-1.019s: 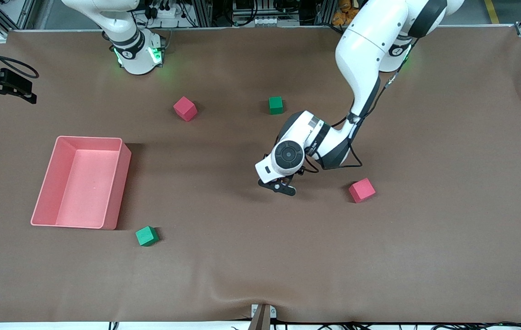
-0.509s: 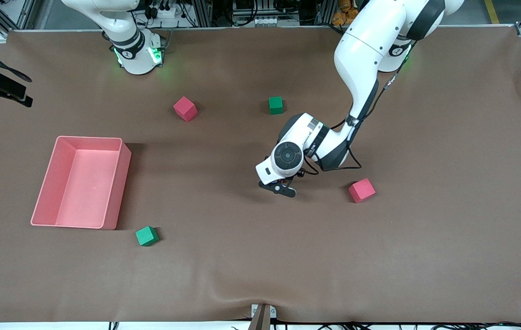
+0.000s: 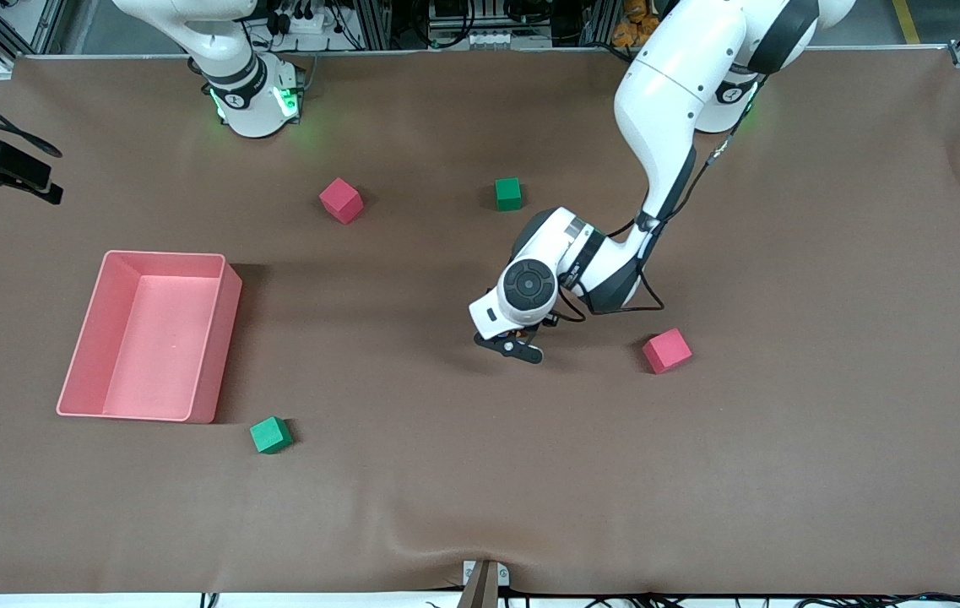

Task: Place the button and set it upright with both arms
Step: 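Close the left gripper on the button's black body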

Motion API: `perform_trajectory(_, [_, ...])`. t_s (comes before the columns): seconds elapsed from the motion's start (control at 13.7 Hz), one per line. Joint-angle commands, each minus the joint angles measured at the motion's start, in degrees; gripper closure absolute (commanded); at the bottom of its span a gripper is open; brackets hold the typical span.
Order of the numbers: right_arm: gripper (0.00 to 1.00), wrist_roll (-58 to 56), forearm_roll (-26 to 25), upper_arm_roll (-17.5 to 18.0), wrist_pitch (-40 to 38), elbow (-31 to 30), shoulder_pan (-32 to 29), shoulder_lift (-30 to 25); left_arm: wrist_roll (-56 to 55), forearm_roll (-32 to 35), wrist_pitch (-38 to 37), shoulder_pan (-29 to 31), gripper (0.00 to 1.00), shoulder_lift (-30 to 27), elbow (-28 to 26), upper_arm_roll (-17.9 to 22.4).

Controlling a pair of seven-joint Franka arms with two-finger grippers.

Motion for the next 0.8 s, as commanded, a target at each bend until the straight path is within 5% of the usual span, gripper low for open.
perform_trajectory(0.0, [0.0, 0.3, 0.5, -0.2, 0.6, -1.5, 0.4, -0.1, -0.3, 1.0, 0.3, -0.7, 0.48, 0.9, 1.4, 0.5])
perform_trajectory(0.22, [0.0, 0.3, 0.5, -0.3, 0.5, -2.2, 0.3, -0.1, -0.3, 1.0, 0.3, -0.7, 0.51, 0.9, 1.4, 0.5])
perform_trajectory(0.36, [0.0, 0.3, 0.5, -0.2, 0.5, -2.3, 0.4, -0.1, -0.5, 1.0, 0.3, -0.6, 0.72, 0.9, 1.4, 0.5])
perform_trajectory(0.58, [0.0, 0.3, 0.5, -0.2, 0.3, -2.2, 0.5, -0.1, -0.2, 0.9, 0.3, -0.2, 0.82, 0.7, 1.4, 0.5])
perform_trajectory(0.73, [0.0, 0.4, 0.5, -0.3, 0.0, -2.5, 0.4, -0.1, -0.3, 0.9, 0.3, 0.0, 1.0, 0.3, 1.5, 0.6])
